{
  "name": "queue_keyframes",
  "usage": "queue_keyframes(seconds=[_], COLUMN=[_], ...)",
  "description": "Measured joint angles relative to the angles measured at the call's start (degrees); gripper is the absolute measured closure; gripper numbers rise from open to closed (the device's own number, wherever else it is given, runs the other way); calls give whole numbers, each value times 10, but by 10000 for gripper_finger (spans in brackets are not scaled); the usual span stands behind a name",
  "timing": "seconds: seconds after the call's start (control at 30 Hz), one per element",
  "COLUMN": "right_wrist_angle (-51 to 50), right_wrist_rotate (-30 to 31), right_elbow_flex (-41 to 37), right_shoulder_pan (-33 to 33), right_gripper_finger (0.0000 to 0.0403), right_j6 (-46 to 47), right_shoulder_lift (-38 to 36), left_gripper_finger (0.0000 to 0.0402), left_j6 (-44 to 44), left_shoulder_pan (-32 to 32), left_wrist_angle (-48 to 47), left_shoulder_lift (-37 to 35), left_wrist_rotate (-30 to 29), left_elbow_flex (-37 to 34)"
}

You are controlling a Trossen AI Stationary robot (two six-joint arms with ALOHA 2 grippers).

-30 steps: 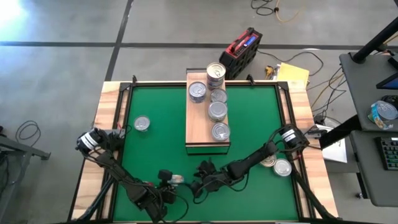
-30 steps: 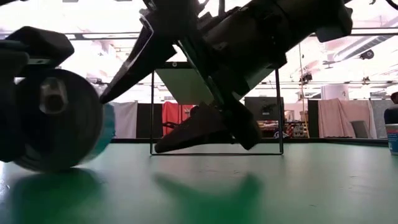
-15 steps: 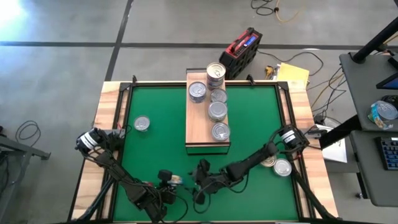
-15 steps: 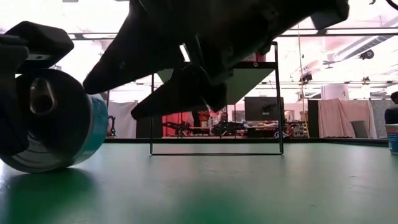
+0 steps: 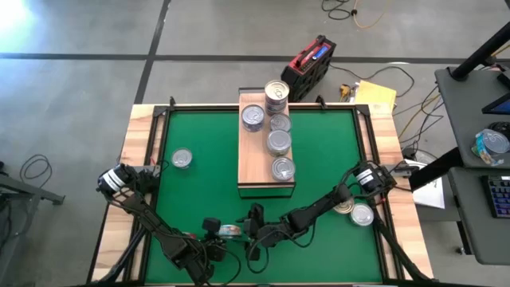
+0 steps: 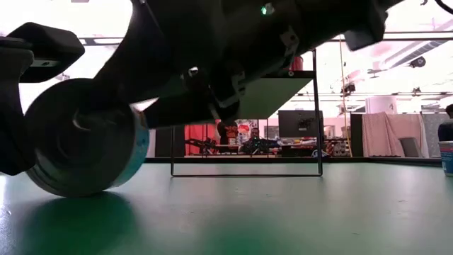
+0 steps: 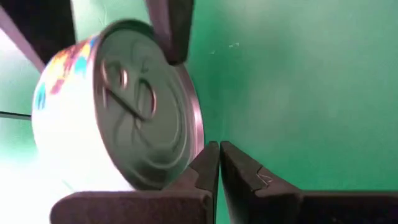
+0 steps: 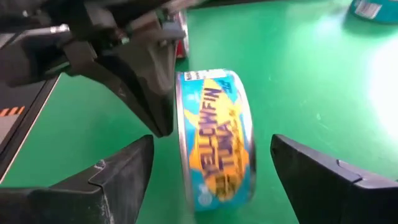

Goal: Stack canned seafood by type on shelf
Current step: Put the top yellow tuna can on the shelf

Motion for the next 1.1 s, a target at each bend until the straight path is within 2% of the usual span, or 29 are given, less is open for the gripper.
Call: queue_keyframes(seconds=[0.1, 0.2, 0.3, 0.43, 0.73, 0.93, 1.1], right_wrist_angle=[13, 14, 13, 14, -9, -152, -256], right_wrist_rotate=[-8, -9, -9, -8, -2, 29, 28], right_elbow_flex=[0, 0, 0, 0, 0, 0, -1], right_shoulder_pan=[-1, 0, 0, 1, 24, 51, 76], right_gripper_finger=[100, 126, 176, 270, 271, 271, 271], right_j6=[0, 2, 2, -1, 2, 50, 56], right_shoulder_lift=[8, 13, 14, 14, 0, -67, -131], left_gripper_finger=[402, 402, 401, 401, 402, 401, 402], left_j6=[1, 3, 3, 3, 4, 13, 67], left_shoulder_pan=[0, 1, 1, 1, -4, -12, -12], left_wrist_angle=[0, 1, 1, 2, 0, -19, -19], left_shoulder_lift=[0, 0, 0, 0, -13, -39, -56], left_wrist_rotate=[0, 0, 0, -1, -6, -24, -55], left_elbow_flex=[0, 0, 0, 1, 1, 1, 4])
